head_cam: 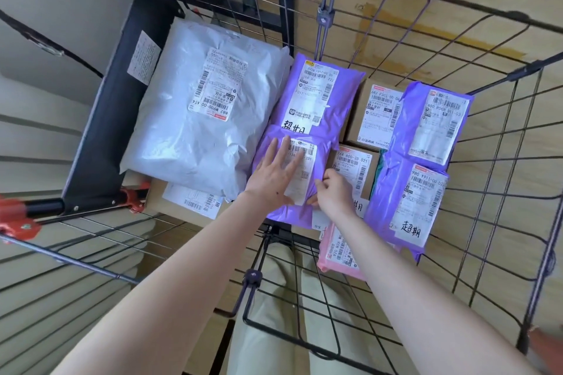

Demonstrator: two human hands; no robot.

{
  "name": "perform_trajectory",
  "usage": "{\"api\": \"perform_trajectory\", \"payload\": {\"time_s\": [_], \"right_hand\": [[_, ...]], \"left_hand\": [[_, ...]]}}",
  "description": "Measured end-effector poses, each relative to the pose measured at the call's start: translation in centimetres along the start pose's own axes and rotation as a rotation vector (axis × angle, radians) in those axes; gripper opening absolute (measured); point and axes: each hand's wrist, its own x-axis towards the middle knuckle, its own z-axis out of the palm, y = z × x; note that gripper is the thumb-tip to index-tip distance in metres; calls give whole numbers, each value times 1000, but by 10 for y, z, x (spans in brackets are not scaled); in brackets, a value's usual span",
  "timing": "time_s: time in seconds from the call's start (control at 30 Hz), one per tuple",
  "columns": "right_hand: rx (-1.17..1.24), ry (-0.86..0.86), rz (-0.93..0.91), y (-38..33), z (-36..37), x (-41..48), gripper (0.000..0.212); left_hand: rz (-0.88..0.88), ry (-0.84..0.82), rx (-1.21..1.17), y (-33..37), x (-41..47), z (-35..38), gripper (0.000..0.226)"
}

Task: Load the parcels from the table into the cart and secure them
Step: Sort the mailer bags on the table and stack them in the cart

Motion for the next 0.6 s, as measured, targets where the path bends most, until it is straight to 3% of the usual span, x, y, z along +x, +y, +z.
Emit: {"api": "perform_trajectory", "payload": {"time_s": [0.17,0.33,0.6], "right_hand": [[67,5,21,-2,3,-4,27],[149,-1,81,-8,-6,-12,5],[171,39,93,-31,-37,-42,23]], "left_hand": [[35,25,-12,-5,2,0,114],[17,37,-5,-2,-4,-5,115],[-27,45,-4,10,-29,-27,100]]}}
